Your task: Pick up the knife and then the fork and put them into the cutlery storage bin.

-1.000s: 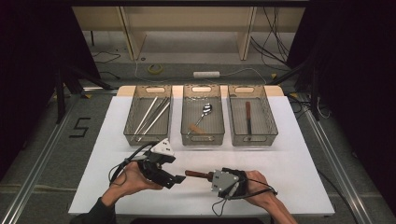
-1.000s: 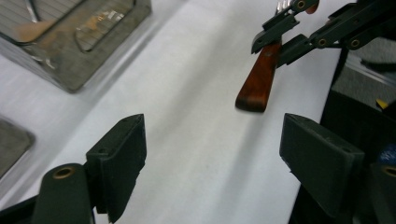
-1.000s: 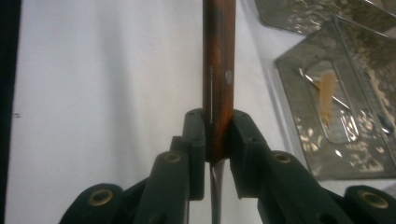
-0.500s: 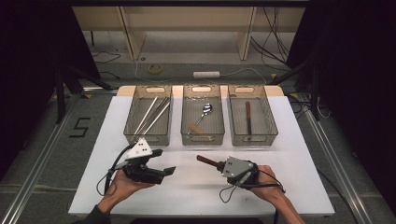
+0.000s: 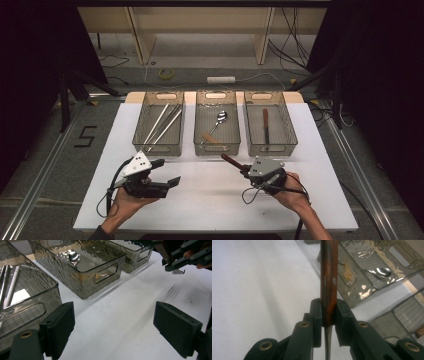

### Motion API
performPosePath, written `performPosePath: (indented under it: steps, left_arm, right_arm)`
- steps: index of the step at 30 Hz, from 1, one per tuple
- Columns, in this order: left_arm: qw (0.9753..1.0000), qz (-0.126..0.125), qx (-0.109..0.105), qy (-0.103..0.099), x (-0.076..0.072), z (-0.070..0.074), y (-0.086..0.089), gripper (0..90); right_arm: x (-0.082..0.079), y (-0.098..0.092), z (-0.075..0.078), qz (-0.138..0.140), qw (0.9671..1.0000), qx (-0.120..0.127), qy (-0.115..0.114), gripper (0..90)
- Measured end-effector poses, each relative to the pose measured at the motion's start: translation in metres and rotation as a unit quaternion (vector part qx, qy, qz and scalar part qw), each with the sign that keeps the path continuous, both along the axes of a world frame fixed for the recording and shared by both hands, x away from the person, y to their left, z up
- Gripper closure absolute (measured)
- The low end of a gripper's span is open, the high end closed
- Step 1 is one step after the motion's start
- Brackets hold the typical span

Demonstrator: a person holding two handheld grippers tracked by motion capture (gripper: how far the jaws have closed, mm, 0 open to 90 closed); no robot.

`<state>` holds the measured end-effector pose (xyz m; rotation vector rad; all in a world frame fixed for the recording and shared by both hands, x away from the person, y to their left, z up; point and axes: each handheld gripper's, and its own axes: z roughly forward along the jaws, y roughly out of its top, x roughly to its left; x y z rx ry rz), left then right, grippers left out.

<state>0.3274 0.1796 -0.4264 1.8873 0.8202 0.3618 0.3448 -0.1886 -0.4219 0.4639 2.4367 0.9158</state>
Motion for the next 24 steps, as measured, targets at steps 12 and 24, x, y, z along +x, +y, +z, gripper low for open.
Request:
performPosePath:
  steps: [12, 24]
  left_arm:
    - [0.9998, 0.006, -0.01, -0.013, -0.003, 0.002, 0.003, 16.9]
    - [0.9996, 0.016, -0.016, -0.018, -0.006, 0.002, 0.004, 16.1]
  right_arm:
    - [0.015, -0.015, 0.008, -0.031, 0.999, 0.026, 0.018, 78.2]
    - [0.053, -0.039, 0.034, -0.108, 0.9884, 0.09, 0.059, 78.1]
